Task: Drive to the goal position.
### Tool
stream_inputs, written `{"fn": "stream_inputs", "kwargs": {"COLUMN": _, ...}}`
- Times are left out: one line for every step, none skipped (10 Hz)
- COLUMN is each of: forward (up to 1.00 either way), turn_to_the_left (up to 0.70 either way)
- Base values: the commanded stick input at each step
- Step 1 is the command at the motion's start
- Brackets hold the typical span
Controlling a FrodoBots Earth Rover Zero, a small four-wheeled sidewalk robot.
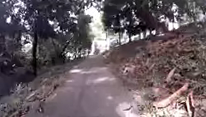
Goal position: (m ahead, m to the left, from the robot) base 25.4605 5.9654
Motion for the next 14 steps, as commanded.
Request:
{"fn": "stream_inputs", "kwargs": {"forward": 0.97, "turn_to_the_left": 0.00}}
{"fn": "stream_inputs", "kwargs": {"forward": 0.99, "turn_to_the_left": 0.00}}
{"fn": "stream_inputs", "kwargs": {"forward": 0.99, "turn_to_the_left": 0.00}}
{"fn": "stream_inputs", "kwargs": {"forward": 0.99, "turn_to_the_left": 0.00}}
{"fn": "stream_inputs", "kwargs": {"forward": 0.99, "turn_to_the_left": 0.00}}
{"fn": "stream_inputs", "kwargs": {"forward": 0.99, "turn_to_the_left": 0.00}}
{"fn": "stream_inputs", "kwargs": {"forward": 0.99, "turn_to_the_left": 0.00}}
{"fn": "stream_inputs", "kwargs": {"forward": 0.99, "turn_to_the_left": 0.00}}
{"fn": "stream_inputs", "kwargs": {"forward": 0.99, "turn_to_the_left": 0.00}}
{"fn": "stream_inputs", "kwargs": {"forward": 0.99, "turn_to_the_left": 0.00}}
{"fn": "stream_inputs", "kwargs": {"forward": 0.99, "turn_to_the_left": 0.00}}
{"fn": "stream_inputs", "kwargs": {"forward": 0.99, "turn_to_the_left": 0.00}}
{"fn": "stream_inputs", "kwargs": {"forward": 0.99, "turn_to_the_left": 0.00}}
{"fn": "stream_inputs", "kwargs": {"forward": 0.99, "turn_to_the_left": 0.00}}
